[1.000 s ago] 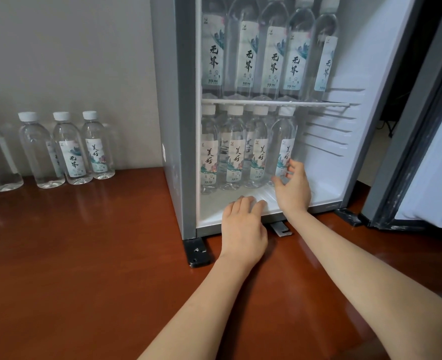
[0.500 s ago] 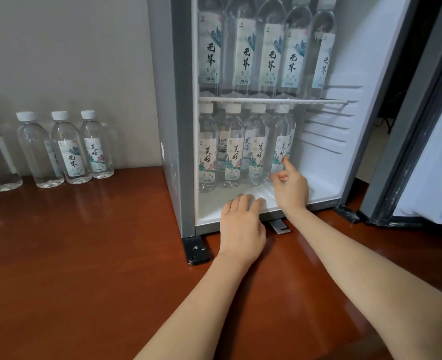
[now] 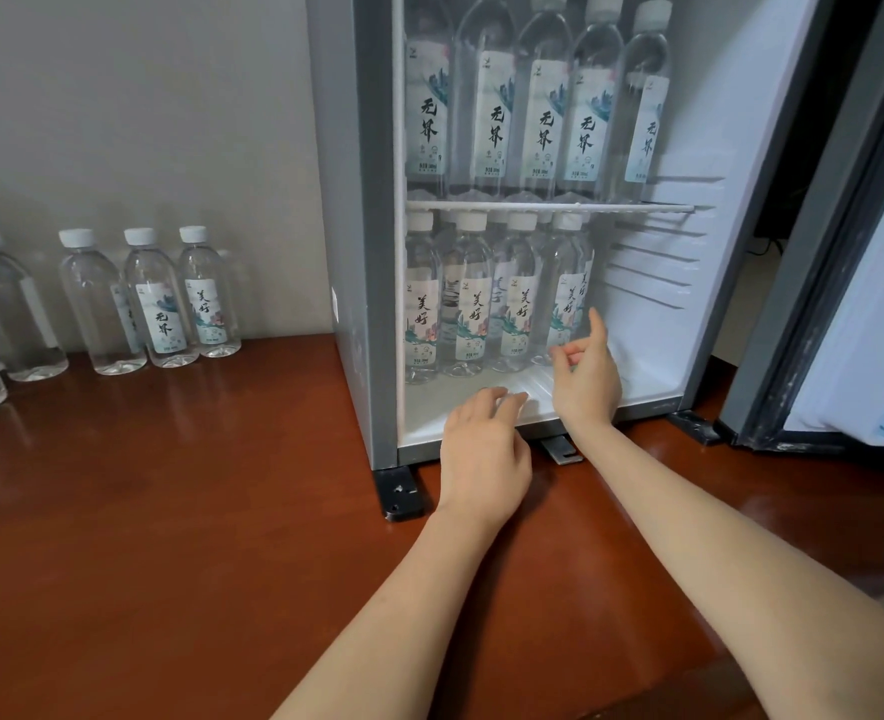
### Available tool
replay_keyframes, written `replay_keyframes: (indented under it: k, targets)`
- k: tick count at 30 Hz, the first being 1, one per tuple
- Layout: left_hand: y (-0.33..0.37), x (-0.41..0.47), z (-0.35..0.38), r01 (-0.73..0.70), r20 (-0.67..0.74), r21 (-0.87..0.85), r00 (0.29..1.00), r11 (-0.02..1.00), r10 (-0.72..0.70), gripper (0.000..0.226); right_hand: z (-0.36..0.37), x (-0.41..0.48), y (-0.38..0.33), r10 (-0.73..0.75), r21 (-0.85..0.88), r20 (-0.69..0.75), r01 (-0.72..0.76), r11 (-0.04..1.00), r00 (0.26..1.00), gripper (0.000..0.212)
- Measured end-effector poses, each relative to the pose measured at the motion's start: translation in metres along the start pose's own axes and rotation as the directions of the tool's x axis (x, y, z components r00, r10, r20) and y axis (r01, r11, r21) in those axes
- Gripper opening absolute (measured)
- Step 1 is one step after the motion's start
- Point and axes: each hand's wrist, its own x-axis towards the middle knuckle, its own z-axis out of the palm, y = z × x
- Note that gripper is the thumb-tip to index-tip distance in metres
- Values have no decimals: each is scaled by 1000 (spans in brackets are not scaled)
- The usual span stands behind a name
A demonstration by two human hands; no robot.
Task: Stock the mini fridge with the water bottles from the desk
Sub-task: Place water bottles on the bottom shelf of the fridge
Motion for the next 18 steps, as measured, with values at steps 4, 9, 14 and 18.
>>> replay_keyframes:
  k: [4, 9, 14, 18]
  targets:
    - [2, -12, -9, 11, -60, -78, 998, 997, -16, 45, -6, -28, -1, -25, 146, -23, 28, 989, 999, 55]
    - [7, -26, -25, 68, -106, -98, 991, 993, -79, 43, -17, -55, -24, 164, 403, -64, -125, 907, 984, 40]
    - [7, -46, -43, 115, -178, -123, 974, 986, -136, 40, -28, -84, -46, 93, 419, -35, -70, 905, 995, 28]
    - [2, -63, -63, 140, -260, -139, 950, 980, -172, 38, -30, -117, -72, 8, 449, 51, -30, 893, 999, 13]
